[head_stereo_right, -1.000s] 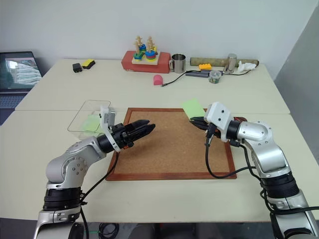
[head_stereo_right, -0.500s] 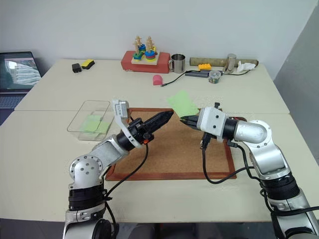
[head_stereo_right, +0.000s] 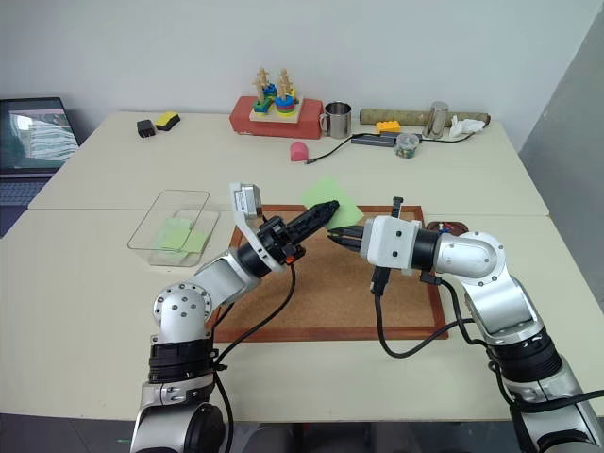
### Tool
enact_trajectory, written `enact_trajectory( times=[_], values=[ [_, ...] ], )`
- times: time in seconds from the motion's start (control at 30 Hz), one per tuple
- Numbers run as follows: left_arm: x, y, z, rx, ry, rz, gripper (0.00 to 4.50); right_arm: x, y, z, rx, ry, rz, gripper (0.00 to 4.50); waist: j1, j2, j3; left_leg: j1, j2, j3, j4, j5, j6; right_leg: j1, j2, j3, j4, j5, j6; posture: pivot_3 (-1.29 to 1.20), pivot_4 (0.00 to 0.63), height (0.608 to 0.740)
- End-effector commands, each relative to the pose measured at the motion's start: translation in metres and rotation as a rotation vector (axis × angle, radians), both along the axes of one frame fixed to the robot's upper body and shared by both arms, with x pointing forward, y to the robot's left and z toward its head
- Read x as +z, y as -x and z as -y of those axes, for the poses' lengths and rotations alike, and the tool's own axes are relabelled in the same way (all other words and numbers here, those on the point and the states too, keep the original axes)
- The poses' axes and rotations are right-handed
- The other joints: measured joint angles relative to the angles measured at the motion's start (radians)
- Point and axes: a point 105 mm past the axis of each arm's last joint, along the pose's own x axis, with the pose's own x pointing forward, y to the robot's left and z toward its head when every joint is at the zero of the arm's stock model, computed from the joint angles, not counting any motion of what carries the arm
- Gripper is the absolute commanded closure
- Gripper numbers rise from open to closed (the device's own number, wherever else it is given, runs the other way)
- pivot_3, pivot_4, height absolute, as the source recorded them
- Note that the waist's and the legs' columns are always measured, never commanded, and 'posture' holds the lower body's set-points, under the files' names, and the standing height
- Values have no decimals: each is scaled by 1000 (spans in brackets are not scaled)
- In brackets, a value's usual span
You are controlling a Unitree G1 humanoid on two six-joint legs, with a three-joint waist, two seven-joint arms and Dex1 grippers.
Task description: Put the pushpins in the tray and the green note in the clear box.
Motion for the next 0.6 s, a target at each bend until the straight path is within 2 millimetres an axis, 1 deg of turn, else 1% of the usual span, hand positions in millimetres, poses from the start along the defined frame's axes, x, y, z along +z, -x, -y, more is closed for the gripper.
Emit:
enact_trajectory(
  times=[0.03, 0.23, 0.43, 0.6],
  values=[
    [6, 2, -1, 0, 5, 37, 4435, 14, 8, -5, 34, -14, 77, 4500, -1, 0, 0, 0, 0, 0, 0, 0, 0, 0, 0, 0, 0, 0, 0, 0, 150, 740],
    [1, -3, -3, 36, -19, 36, 4488, 17, 11, -7, 50, -33, 110, 4500, 0, 0, 0, 0, 0, 0, 0, 0, 0, 0, 0, 0, 0, 0, 0, 0, 150, 740],
    [-10, -14, -4, 115, -89, 41, 4488, 26, 21, -11, 95, -68, 180, 4500, 0, 0, 0, 0, 0, 0, 0, 0, 0, 0, 0, 0, 0, 0, 0, 0, 150, 740],
    [-14, -21, -6, 155, -105, 40, 4488, 29, 27, -11, 110, -92, 185, 4500, 0, 0, 0, 0, 0, 0, 0, 0, 0, 0, 0, 0, 0, 0, 0, 0, 150, 740]
  ],
)
